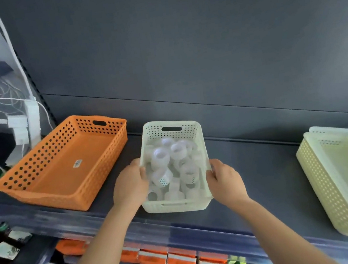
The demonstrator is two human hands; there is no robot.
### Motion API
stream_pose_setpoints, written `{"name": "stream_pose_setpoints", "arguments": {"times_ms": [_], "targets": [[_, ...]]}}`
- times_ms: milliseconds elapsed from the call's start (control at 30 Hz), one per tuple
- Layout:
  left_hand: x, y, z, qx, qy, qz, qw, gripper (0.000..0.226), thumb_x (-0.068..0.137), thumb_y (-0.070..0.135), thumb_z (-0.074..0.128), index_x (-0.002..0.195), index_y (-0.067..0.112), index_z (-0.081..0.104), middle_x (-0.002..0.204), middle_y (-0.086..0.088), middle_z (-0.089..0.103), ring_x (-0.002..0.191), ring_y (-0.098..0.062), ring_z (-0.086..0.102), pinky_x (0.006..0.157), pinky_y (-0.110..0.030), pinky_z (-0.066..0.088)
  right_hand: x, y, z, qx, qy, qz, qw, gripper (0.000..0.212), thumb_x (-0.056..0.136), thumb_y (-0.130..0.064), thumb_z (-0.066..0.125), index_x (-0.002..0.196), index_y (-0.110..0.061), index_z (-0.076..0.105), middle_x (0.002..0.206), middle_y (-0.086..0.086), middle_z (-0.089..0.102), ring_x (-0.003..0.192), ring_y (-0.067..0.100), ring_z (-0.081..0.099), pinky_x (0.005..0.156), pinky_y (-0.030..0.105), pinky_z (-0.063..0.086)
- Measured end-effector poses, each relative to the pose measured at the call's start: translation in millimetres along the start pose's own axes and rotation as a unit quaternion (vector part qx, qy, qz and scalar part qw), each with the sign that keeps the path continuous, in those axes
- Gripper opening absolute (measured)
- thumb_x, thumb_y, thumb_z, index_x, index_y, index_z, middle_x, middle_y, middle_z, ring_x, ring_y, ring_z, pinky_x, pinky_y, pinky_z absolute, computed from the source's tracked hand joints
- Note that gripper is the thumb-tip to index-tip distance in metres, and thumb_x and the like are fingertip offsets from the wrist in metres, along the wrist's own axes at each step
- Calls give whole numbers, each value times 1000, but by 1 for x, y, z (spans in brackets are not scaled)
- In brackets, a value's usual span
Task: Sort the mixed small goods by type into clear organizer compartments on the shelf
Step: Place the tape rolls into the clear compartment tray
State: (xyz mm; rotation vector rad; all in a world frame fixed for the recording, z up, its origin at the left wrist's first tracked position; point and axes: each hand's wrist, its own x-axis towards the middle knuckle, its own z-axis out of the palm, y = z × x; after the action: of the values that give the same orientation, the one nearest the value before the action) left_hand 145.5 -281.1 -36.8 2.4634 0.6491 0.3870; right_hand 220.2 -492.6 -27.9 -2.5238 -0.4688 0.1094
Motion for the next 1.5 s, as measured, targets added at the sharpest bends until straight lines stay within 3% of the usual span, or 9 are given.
{"name": "stream_pose_setpoints", "arguments": {"times_ms": [100, 233, 467, 700, 933, 1133, 1233, 1300, 1500], "targets": [[-6, 20, -3, -43, 18, 26, 999, 23, 99, 18, 37, 110, 19, 58, 92, 3, 62, 81, -17, 56, 69, -39, 48, -10, 8, -17, 23, 40, -7, 999, 18, 84, -7, 38, 69, -15, 35, 54, -2, 33, 52, 19, 26, 48, 30, 23], [-20, 59, -7, -81, 38, 55, 994, 21, 99, 19, 39, 104, 23, 59, 89, 8, 62, 78, -10, 56, 66, -39, 49, -27, 24, -54, 34, 103, -13, 994, 17, 86, -8, 42, 93, -12, 57, 60, 4, 51, 54, 24, 41, 51, 37, 40], [-65, 149, 0, -108, 26, 98, 989, 22, 98, 18, 39, 99, 22, 61, 80, 7, 61, 72, -14, 56, 62, -38, 48, -79, 82, -126, 54, 180, -13, 982, 23, 90, -11, 46, 104, -20, 61, 45, -10, 41, 44, 9, 38, 44, 21, 25], [-131, 250, 34, -147, 1, 138, 979, 22, 97, 19, 40, 96, 27, 61, 68, 6, 57, 59, -15, 49, 51, -31, 38, -151, 159, -212, 40, 237, 14, 971, 34, 92, -14, 47, 125, -13, 57, 47, -9, 38, 47, 7, 39, 48, 23, 31], [-196, 343, 88, -166, -47, 183, 968, 22, 97, 21, 40, 94, 26, 61, 74, 5, 62, 67, -19, 56, 58, -38, 47, -222, 245, -280, 17, 261, 58, 963, 33, 91, -11, 47, 123, -12, 57, 43, -6, 37, 47, 8, 40, 55, 29, 38], [-237, 413, 140, -165, -92, 225, 956, 24, 96, 21, 39, 88, 34, 58, 56, 7, 49, 49, -11, 41, 48, -28, 32, -270, 316, -322, 4, 289, 112, 951, 30, 90, -11, 47, 117, -13, 60, 44, -5, 36, 45, 9, 37, 51, 27, 35], [-249, 450, 165, -159, -118, 258, 946, 22, 97, 21, 39, 94, 23, 60, 68, -5, 59, 59, -23, 51, 54, -34, 39, -286, 350, -342, -1, 305, 139, 942, 30, 90, -12, 47, 118, -14, 60, 44, -6, 37, 45, 8, 37, 51, 27, 34], [-255, 475, 183, -161, -126, 274, 940, 23, 97, 20, 39, 96, 13, 61, 75, -10, 62, 67, -29, 55, 58, -41, 45, -292, 373, -355, -9, 316, 159, 935, 24, 89, -12, 48, 109, -13, 62, 44, -6, 36, 44, 9, 35, 50, 27, 33], [-259, 554, 245, -163, -142, 321, 922, 23, 99, 21, 40, 104, 17, 62, 77, -1, 64, 67, -20, 58, 59, -37, 46, -295, 447, -400, -28, 340, 181, 922, 19, 87, -10, 48, 86, -26, 58, 46, -6, 37, 43, 9, 35, 46, 24, 25]]}}
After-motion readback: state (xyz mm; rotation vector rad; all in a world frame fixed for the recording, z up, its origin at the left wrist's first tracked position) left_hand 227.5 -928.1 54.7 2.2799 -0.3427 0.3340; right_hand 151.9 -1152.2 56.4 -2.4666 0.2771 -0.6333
